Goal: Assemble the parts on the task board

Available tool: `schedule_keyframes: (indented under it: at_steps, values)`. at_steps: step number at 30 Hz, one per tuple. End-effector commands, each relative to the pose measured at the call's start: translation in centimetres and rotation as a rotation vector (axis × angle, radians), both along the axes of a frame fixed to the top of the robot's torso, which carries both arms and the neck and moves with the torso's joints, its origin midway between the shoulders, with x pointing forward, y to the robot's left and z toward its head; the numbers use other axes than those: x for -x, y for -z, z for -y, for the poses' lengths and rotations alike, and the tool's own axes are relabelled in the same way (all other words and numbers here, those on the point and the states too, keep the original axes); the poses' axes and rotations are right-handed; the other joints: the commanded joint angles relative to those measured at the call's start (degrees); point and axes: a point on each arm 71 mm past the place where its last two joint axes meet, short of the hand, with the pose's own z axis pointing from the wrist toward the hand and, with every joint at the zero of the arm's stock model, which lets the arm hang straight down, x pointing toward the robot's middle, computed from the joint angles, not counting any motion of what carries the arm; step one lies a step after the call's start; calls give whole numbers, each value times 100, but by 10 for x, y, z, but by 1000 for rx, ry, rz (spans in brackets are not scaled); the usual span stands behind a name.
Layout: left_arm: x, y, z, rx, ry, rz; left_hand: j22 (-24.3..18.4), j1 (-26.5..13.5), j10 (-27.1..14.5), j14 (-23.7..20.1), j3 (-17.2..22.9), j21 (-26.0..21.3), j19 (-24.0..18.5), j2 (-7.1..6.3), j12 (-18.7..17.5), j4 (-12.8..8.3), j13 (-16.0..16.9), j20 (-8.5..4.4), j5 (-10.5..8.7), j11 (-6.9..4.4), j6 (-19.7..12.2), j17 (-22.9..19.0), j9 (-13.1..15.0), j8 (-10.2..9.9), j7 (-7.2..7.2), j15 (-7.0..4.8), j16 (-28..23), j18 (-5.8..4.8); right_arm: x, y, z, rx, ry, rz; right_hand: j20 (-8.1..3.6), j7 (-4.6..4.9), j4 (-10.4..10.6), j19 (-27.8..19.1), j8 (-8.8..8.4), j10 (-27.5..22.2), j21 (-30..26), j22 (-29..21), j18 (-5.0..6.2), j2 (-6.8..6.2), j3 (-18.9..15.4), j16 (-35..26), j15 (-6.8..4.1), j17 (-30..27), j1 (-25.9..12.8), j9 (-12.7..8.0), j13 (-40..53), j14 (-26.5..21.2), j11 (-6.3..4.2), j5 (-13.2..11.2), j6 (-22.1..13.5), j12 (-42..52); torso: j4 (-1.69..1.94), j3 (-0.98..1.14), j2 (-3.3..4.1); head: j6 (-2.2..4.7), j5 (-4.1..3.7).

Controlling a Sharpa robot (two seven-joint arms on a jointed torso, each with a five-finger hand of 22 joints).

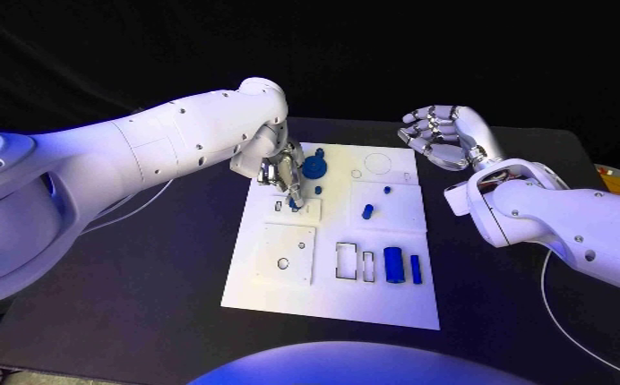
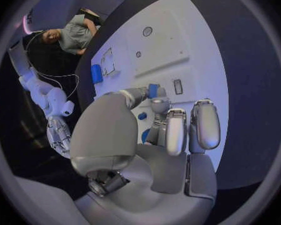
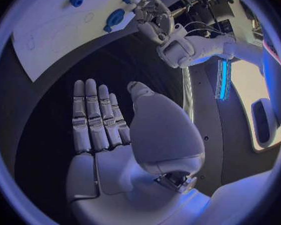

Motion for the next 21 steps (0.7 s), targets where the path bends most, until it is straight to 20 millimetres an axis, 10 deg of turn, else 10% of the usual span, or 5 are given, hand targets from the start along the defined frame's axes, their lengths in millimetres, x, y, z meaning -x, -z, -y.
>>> schedule_keyframes:
  at_steps: [1, 21]
  values:
    - [4, 9, -2, -25, 17, -35, 3, 51, 31, 380, 734, 21, -13, 119, 27, -759, 15, 38, 39, 3, 47, 745, -3, -26, -12, 37, -4, 0, 1, -1, -1, -2, -10, 15, 52, 260, 8, 0, 29, -10, -41, -16, 17, -56, 39, -32, 20, -12, 2, -7, -18, -26, 42, 50, -42, -35, 0, 3, 1, -12, -7]
    - [7, 11, -5, -29, 35, -81, 23, 6, 66, 384, 705, 27, 0, 208, 84, -734, 108, 42, 51, -5, 89, 760, 1, -66, -24, 36, 4, -3, 1, -1, 0, -1, -7, 15, 66, 269, 3, 3, 48, -22, -81, -89, 19, -74, 66, -101, 32, -62, 27, -20, -107, -25, 52, 154, -68, -40, 4, 2, -3, -25, -12]
